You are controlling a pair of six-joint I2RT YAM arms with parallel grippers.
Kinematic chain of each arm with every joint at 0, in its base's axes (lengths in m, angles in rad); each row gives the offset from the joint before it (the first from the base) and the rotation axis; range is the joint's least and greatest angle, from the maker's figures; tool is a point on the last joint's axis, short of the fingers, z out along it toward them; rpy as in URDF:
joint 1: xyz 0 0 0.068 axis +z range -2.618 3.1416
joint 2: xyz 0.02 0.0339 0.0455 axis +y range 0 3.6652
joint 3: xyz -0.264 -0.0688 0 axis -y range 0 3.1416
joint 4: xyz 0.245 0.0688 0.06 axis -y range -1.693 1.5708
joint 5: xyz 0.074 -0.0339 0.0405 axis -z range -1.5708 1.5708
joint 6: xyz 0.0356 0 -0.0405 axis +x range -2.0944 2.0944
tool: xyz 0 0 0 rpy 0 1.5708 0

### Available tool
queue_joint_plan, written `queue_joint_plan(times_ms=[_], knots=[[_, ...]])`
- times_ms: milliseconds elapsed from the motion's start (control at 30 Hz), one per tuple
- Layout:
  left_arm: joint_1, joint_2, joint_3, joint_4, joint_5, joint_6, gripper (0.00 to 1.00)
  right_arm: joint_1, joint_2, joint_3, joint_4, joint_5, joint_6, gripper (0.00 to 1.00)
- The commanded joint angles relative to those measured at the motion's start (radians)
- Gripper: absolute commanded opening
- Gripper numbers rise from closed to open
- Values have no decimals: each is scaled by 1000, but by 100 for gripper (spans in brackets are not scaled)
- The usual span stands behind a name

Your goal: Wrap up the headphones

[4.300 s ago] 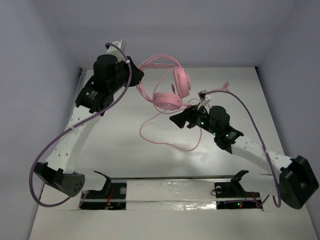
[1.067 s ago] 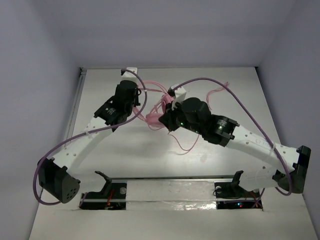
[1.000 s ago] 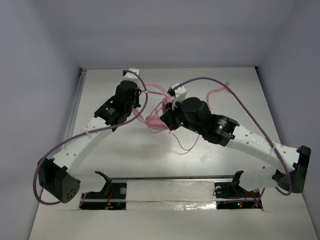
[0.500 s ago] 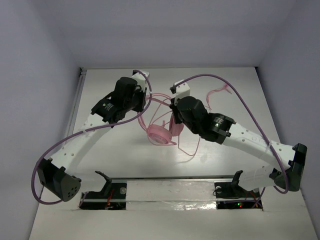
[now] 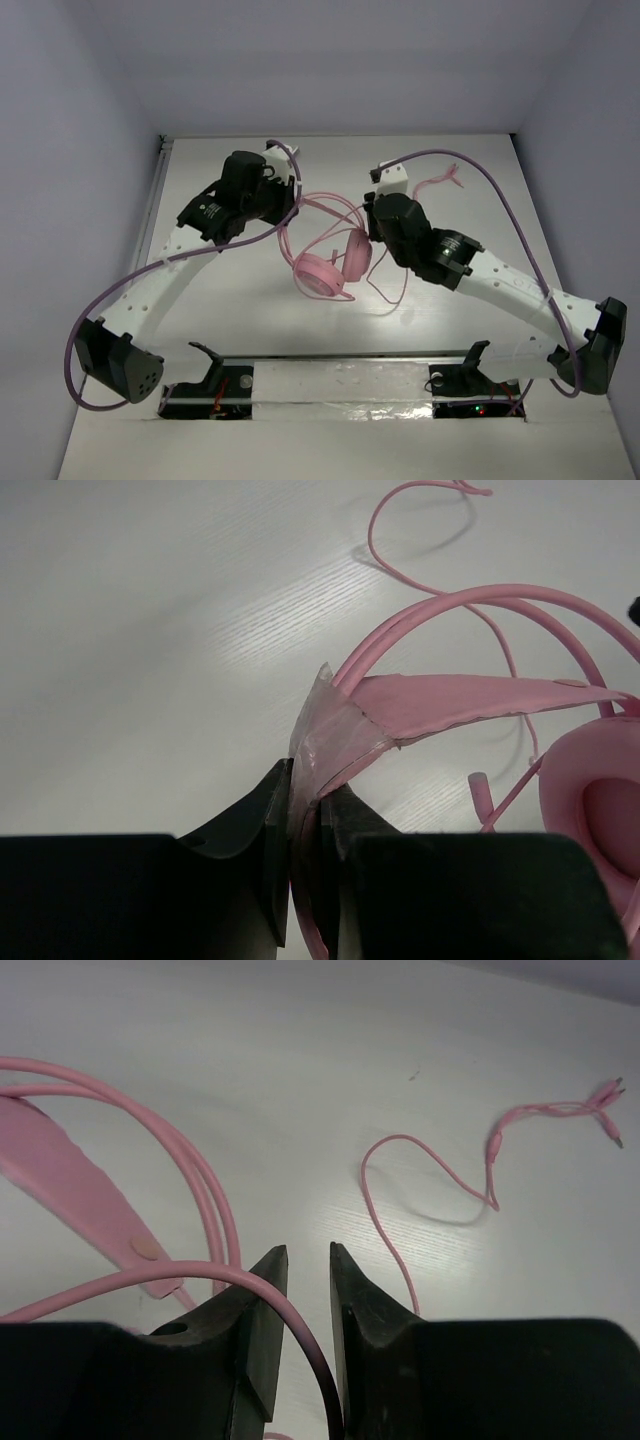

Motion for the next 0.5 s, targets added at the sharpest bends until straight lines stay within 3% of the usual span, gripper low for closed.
queue_joint_plan(times_ms=[0,267,467], knots=[[33,-44,60,78,165,-55,0,-24,-21,-43,89,-2,47,30],[115,-49,69,132,405,-117,0,-84,-35,-156,242,-181,130,35],[184,-47,66,254,563,-213,0,-114,-76,-241,359,-298,168,50]])
